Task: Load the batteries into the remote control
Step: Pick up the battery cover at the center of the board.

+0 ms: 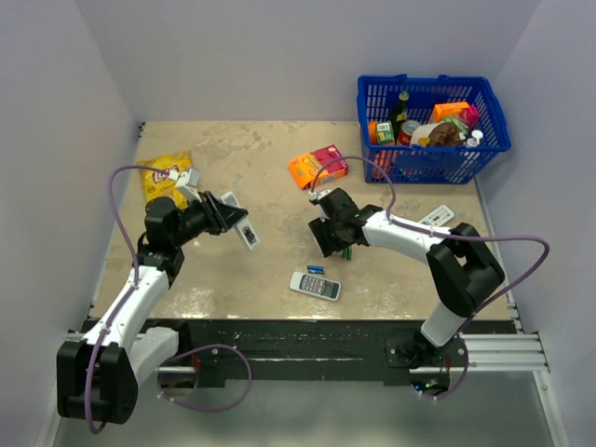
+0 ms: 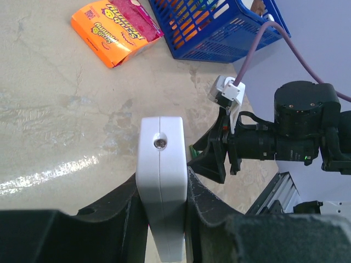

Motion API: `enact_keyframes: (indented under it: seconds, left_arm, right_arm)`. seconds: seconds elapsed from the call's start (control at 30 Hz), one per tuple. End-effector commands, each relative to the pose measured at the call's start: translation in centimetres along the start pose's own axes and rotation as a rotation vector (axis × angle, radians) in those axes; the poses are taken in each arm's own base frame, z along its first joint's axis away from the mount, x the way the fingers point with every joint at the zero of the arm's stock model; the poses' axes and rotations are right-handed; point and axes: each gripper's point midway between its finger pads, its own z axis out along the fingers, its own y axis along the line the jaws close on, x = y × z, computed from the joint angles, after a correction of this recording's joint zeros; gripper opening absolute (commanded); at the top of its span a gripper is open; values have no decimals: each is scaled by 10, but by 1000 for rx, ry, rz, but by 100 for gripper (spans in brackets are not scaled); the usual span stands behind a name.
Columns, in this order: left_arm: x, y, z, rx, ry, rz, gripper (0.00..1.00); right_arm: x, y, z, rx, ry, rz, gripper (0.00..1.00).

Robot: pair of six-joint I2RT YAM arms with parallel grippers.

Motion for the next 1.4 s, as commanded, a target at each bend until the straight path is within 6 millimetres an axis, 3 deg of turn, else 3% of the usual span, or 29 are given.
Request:
enact_keyframes:
  seconds: [0.0, 0.3, 0.87, 1.37]
  left_arm:
    - [-18, -12, -1, 34, -19, 78, 6]
    - [-18, -11, -1, 38, -19, 74, 6]
    - [-16, -12, -1, 43, -18, 74, 6]
    - [-16, -12, -1, 48, -16, 71, 6]
  right_arm:
    - [-21, 6, -7, -27, -23, -9, 58]
    - [-11, 12, -2, -45, 70, -14, 49]
    - [1, 20, 16, -27, 168, -47, 49]
    - [18, 10, 27, 53, 257, -75, 43]
